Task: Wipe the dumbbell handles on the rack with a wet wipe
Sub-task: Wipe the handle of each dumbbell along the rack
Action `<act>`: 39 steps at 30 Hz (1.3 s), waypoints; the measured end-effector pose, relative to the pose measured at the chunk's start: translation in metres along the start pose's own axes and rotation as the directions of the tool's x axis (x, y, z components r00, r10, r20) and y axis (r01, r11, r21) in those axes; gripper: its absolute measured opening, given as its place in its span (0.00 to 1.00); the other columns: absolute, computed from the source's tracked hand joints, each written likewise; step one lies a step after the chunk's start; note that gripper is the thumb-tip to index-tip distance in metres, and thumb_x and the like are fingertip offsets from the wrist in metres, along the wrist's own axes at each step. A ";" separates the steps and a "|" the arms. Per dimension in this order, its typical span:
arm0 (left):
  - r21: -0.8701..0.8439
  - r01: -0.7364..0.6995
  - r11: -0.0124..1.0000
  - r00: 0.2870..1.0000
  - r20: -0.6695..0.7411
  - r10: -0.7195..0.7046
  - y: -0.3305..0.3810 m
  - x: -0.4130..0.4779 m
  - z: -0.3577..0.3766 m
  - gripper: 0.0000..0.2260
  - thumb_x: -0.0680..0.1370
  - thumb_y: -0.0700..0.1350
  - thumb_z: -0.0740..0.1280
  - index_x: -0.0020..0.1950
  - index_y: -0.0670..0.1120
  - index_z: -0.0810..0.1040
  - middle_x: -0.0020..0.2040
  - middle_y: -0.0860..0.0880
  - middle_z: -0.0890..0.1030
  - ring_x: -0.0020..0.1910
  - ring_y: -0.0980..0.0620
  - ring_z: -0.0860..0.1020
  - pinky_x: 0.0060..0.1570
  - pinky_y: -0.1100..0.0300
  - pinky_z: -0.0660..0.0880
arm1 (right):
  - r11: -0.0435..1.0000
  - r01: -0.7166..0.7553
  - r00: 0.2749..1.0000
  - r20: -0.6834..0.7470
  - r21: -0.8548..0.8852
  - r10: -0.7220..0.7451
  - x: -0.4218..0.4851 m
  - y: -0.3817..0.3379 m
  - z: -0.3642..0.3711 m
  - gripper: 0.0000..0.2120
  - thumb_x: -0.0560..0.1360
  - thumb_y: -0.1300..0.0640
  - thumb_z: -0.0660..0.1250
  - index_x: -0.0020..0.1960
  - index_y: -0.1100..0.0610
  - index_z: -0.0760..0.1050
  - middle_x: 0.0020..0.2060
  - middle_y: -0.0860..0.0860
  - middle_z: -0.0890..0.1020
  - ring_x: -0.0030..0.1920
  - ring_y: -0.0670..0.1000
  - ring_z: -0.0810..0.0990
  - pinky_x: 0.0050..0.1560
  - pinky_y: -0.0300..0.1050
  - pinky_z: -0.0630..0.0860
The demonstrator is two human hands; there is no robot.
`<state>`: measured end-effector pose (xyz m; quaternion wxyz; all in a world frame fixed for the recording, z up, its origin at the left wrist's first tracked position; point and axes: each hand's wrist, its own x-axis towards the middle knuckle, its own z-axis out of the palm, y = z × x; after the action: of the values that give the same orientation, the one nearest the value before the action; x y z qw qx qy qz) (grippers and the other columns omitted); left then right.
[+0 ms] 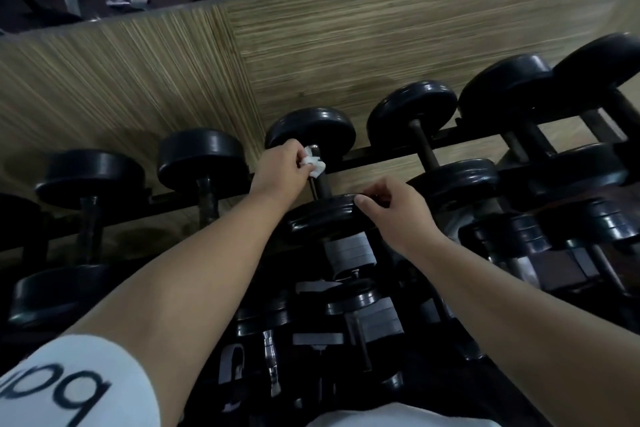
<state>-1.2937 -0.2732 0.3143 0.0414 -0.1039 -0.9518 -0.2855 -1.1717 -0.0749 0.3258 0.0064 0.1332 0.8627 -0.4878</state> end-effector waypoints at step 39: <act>-0.024 -0.335 0.942 0.910 0.250 0.330 -0.002 0.023 -0.001 0.06 0.74 0.35 0.77 0.49 0.42 0.89 0.44 0.54 0.80 0.42 0.61 0.79 0.49 0.79 0.69 | 0.975 0.210 0.951 0.217 0.071 -0.221 0.011 0.028 0.017 0.14 0.78 0.39 0.62 0.62 0.40 0.73 0.54 0.33 0.74 0.62 0.41 0.69 0.63 0.45 0.71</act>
<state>-1.3161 -0.2714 0.3170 -0.0303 -0.2990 -0.9205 -0.2496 -1.1779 -0.0725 0.2916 0.0471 -0.0175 0.8542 -0.5176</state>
